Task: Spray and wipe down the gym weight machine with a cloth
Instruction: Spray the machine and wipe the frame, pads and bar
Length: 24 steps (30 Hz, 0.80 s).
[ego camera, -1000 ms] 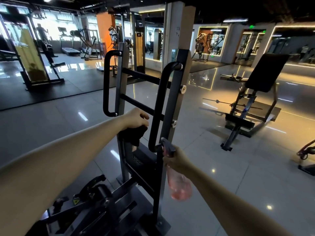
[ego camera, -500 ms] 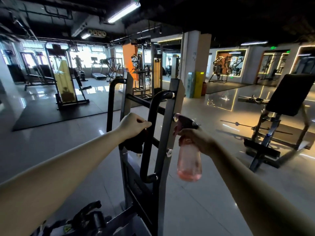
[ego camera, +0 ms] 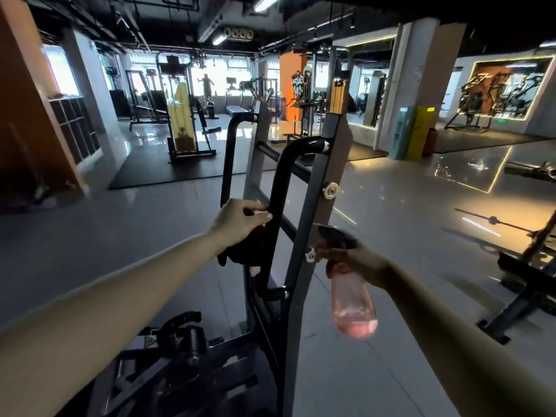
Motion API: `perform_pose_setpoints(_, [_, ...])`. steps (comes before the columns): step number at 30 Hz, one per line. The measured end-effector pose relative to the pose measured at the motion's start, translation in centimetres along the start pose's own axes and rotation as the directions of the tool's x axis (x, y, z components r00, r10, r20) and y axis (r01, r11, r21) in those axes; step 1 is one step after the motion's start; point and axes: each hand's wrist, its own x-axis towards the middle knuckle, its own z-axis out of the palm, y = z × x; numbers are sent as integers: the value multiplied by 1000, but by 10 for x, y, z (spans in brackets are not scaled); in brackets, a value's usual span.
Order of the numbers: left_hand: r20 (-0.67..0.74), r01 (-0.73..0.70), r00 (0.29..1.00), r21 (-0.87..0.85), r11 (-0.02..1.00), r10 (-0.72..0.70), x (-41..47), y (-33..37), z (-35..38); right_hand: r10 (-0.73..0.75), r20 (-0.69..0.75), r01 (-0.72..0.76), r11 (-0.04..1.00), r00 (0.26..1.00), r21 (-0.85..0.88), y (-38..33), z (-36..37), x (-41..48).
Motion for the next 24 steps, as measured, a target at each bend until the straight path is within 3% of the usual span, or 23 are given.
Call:
perform_pose_setpoints(6, [113, 140, 983, 51, 989, -145, -17, -25, 7, 63, 94, -46, 984, 994, -171, 36, 15, 4])
perform_pose_setpoints(14, [139, 161, 974, 123, 979, -177, -30, -25, 12, 83, 188, -24, 954, 979, -300, 71, 28, 8])
perform_pose_setpoints(19, [261, 92, 955, 182, 979, -138, -29, -30, 3, 61, 227, -10, 976, 972, -216, 49, 47, 10])
perform_pose_setpoints(24, [301, 71, 945, 184, 980, -125, -3, -65, -25, -37, 199, 28, 999, 979, 44, 8, 95, 38])
